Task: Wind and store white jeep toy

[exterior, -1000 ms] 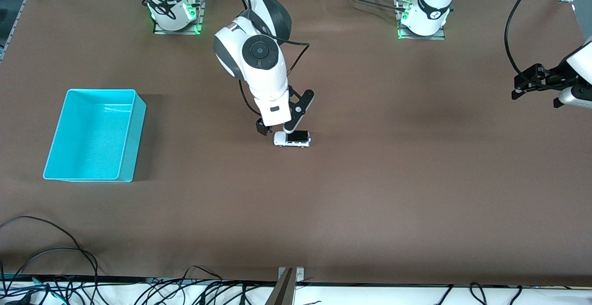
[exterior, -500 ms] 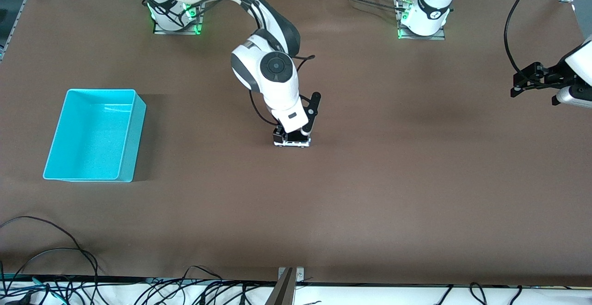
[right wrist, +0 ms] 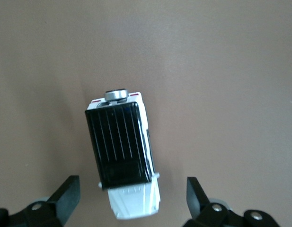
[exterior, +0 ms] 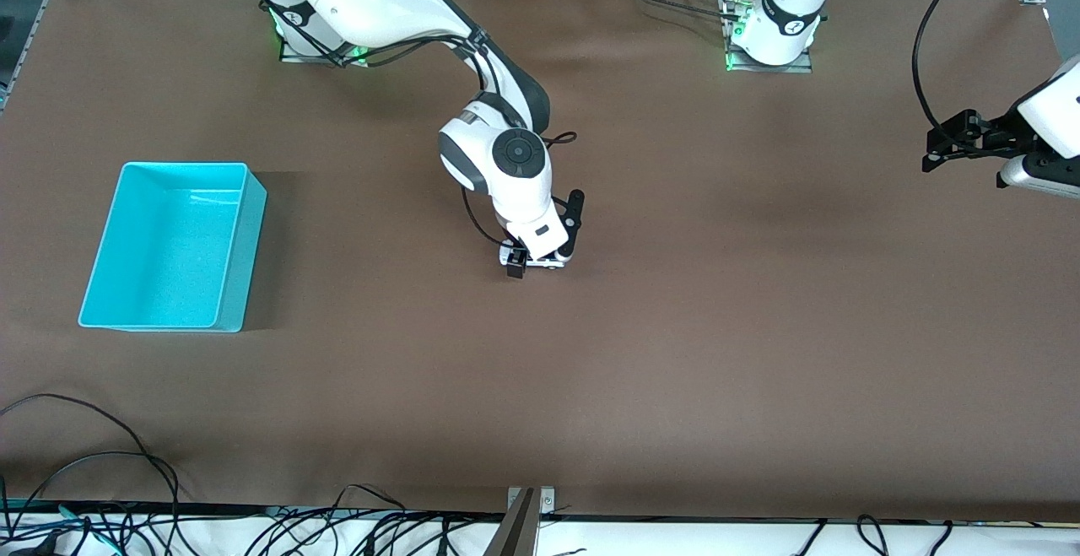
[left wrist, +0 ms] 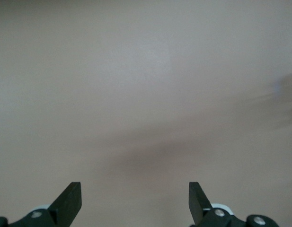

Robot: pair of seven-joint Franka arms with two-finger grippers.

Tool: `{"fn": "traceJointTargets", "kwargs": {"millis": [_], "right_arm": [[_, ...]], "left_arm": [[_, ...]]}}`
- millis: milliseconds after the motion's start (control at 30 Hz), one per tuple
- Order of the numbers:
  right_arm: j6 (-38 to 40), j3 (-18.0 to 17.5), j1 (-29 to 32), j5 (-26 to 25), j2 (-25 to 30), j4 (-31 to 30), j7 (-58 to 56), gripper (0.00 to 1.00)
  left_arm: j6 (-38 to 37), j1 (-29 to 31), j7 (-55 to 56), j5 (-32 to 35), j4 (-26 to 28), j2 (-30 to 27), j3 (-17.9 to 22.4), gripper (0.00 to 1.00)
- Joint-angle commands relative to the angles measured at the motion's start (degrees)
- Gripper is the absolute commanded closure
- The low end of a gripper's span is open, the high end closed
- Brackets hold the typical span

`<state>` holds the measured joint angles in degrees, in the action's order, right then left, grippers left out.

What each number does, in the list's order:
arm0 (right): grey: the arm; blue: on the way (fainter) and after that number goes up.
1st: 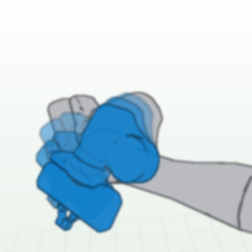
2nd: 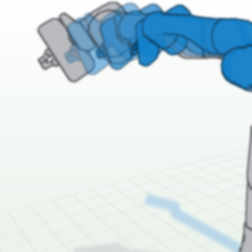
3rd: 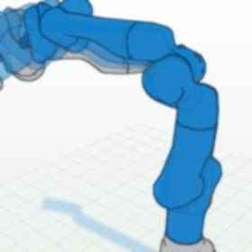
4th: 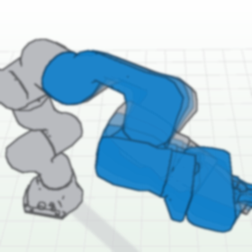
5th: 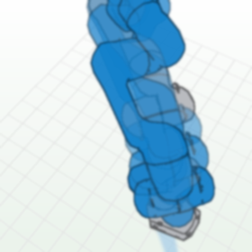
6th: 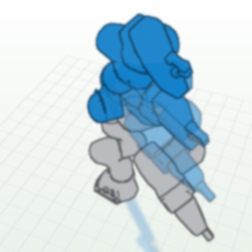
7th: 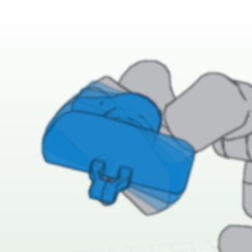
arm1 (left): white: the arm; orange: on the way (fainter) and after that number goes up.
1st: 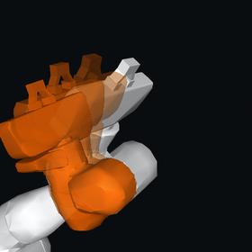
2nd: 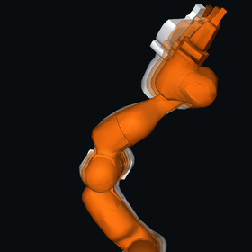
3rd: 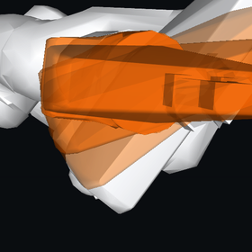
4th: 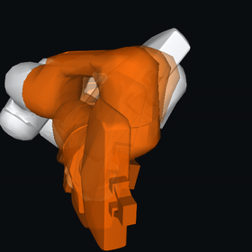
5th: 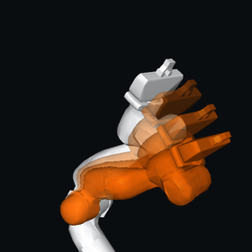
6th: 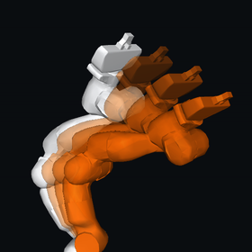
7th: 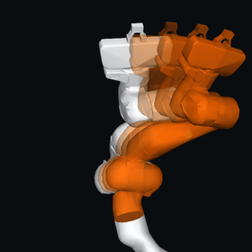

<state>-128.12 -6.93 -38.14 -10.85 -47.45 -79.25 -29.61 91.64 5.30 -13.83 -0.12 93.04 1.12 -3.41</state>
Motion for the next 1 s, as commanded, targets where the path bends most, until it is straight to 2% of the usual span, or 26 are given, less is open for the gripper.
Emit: {"fn": "traceJointTargets", "kwargs": {"millis": [0,167,300,367,433,533,600,733,900,967], "right_arm": [[-2.48,0.25,-0.8,-1.54,-2.38,1.82,-0.28,0.0],[-2.93,0.25,-1.41,-3.03,-3.17,1.82,-0.45,0.0],[-3.54,0.25,-1.41,-7.07,-4.49,1.82,-2.81,0.0],[-4.85,0.25,-1.41,-8.31,-4.67,1.82,-5.28,0.12],[-5.12,0.33,-1.06,-8.22,-4.67,1.82,-6.34,0.16],[-5.12,0.25,-0.97,-8.22,-4.58,1.9,-6.43,0.34],[-5.12,0.25,-1.15,-8.22,-4.49,1.9,-5.82,0.52],[-5.12,0.25,-1.41,-8.14,-4.49,1.9,-5.64,0.71],[-4.95,0.25,-1.41,-8.14,-4.05,1.9,-5.11,0.82],[-4.86,0.25,-1.15,-8.05,-3.96,1.99,-4.67,0.83]], "left_arm": [[-1.2,0.15,-0.06,-1.28,-1.2,0.28,-0.1,0.0],[-1.2,0.15,-0.06,-1.28,-1.2,0.29,-0.1,0.0],[-1.2,0.06,-0.06,-1.28,-1.2,0.28,-0.1,0.0],[-1.2,0.06,-0.06,-1.28,-1.2,0.28,-0.1,0.0],[-1.2,0.15,-0.06,-1.28,-1.2,0.28,-0.1,0.0],[-1.2,0.15,-0.06,-1.28,-1.2,0.2,-0.1,0.0],[-1.2,0.15,-0.06,-1.28,-1.2,0.28,-0.1,0.0],[-1.2,0.06,0.21,-1.28,-1.2,0.37,-0.1,0.0],[-1.2,-0.03,0.38,-1.28,-1.2,0.28,-0.19,0.0],[-1.2,-0.03,0.47,-1.28,-1.2,0.28,-0.19,0.0]]}}
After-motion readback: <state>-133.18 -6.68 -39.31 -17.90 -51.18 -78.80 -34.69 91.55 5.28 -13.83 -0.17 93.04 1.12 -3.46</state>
